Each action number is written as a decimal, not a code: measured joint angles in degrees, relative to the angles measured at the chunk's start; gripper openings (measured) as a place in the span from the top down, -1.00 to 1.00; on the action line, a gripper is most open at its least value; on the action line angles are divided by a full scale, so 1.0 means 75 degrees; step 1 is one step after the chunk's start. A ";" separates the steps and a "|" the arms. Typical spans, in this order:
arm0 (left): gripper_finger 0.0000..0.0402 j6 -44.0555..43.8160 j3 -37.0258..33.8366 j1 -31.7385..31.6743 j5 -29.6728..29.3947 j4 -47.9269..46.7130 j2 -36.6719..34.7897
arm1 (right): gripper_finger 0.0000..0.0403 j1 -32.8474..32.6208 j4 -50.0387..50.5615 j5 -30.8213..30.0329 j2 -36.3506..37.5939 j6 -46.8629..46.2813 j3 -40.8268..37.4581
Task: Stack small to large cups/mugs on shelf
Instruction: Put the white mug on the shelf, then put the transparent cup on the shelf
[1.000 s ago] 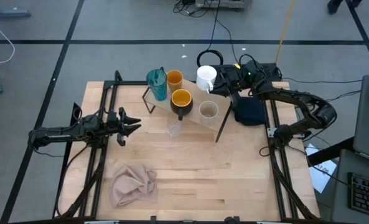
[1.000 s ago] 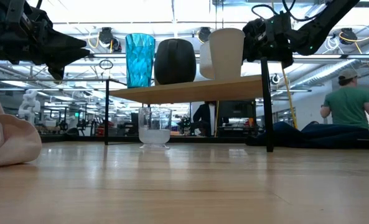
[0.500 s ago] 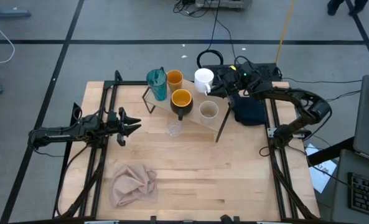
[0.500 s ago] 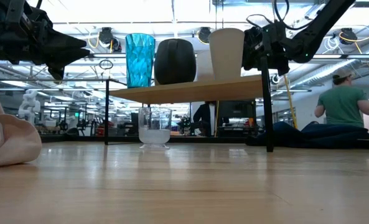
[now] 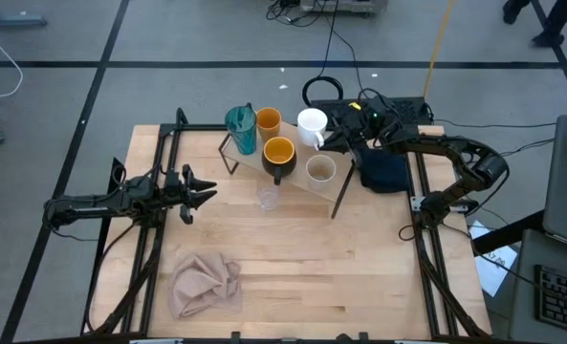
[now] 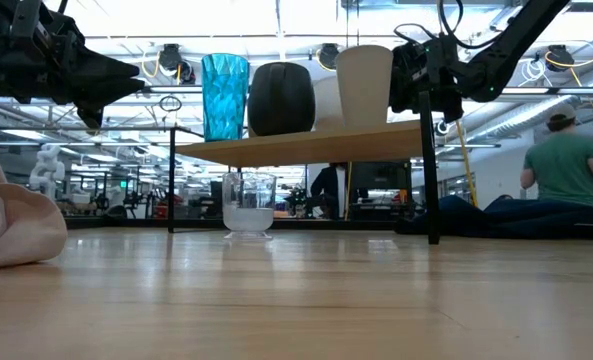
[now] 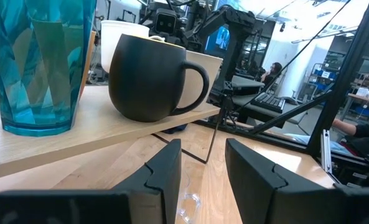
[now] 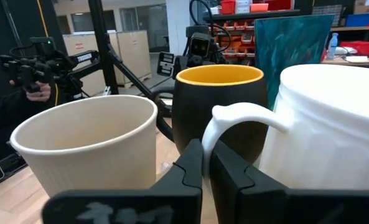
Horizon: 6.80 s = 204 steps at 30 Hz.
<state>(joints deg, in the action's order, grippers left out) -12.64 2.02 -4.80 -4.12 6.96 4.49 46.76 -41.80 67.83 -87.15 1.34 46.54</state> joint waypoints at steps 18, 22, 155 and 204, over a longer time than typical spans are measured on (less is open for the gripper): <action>0.38 0.0003 0.0000 0.0003 -0.0064 -0.0116 0.0003 | 1.00 0.0000 0.0891 0.0012 -0.0003 0.0773 -0.0006; 0.38 0.0005 0.0000 0.0002 -0.0070 -0.0114 0.0003 | 1.00 -0.0002 0.0924 0.0193 -0.0003 0.0784 -0.0006; 0.38 0.0200 0.0000 0.0000 0.0419 -0.0332 0.0000 | 0.24 -0.3015 0.7427 -0.6858 0.7306 -0.0413 -0.1722; 0.38 -0.0400 0.0050 0.1766 -0.1332 0.5968 0.8244 | 0.24 -0.4978 0.3488 -0.6977 0.7291 0.0312 -0.2445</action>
<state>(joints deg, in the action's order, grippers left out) -15.64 2.39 8.45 -14.11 51.73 66.32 9.43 -15.64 15.51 -32.47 3.68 28.21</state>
